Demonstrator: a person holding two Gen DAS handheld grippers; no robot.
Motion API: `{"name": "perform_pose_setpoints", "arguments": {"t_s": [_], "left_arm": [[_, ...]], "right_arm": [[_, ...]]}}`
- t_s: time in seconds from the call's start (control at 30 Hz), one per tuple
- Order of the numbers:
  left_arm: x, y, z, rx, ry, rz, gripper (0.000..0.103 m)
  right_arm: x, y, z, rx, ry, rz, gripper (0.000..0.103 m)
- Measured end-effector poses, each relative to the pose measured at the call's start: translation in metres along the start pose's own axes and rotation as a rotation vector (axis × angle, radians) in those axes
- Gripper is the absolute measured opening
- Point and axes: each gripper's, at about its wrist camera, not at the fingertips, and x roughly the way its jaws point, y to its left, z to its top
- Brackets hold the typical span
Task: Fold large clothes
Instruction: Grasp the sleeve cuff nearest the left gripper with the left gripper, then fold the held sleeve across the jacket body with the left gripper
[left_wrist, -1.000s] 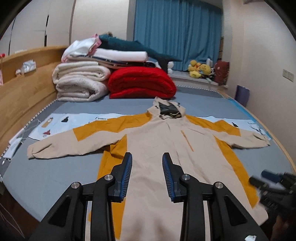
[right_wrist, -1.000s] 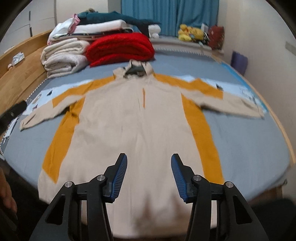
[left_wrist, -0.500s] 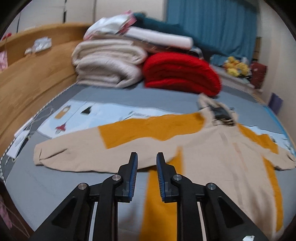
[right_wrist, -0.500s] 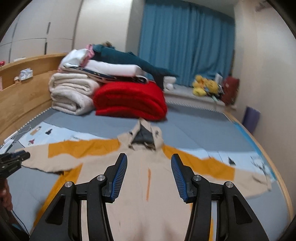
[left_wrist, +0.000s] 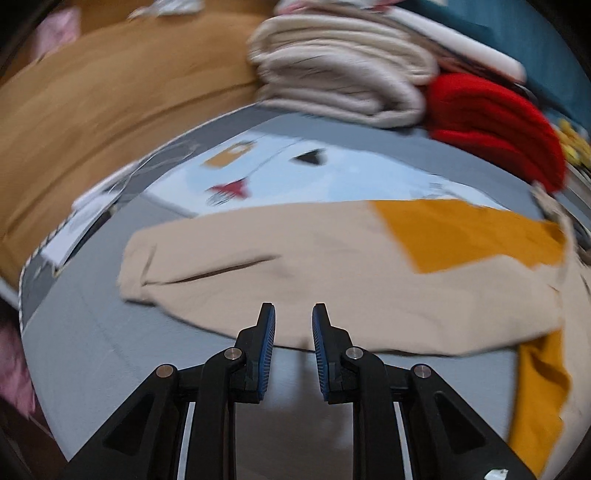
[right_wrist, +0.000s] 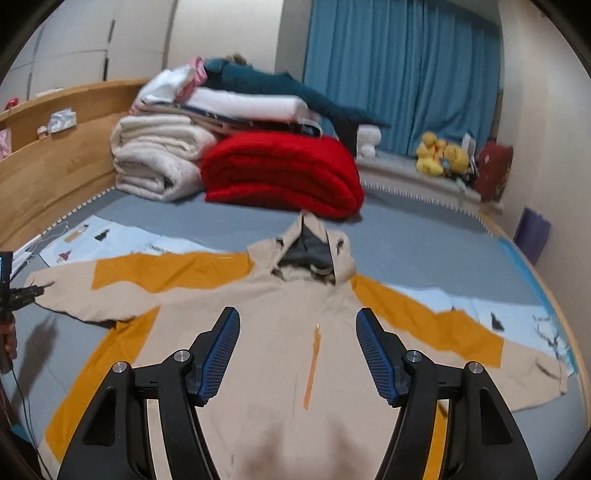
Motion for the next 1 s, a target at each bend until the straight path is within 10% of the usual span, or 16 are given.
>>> {"name": "perform_pose_setpoints", "arguments": {"t_s": [0.23, 0.5, 0.6, 1.0], "left_arm": [[0.038, 0.063, -0.009, -0.182, 0.053, 0.097, 0.038], [0.065, 0.104, -0.014, -0.415, 0.113, 0.033, 0.042], [0.064, 0.1, -0.009, -0.413, 0.104, 0.013, 0.006], [-0.054, -0.005, 0.063, -0.342, -0.114, -0.049, 0.0]], "right_arm": [[0.028, -0.017, -0.017, 0.027, 0.104, -0.01, 0.04], [0.034, -0.012, -0.02, 0.014, 0.128, 0.0, 0.04], [0.039, -0.008, -0.021, 0.01, 0.142, 0.009, 0.04], [0.032, -0.017, -0.02, 0.054, 0.181, 0.035, 0.039]]}}
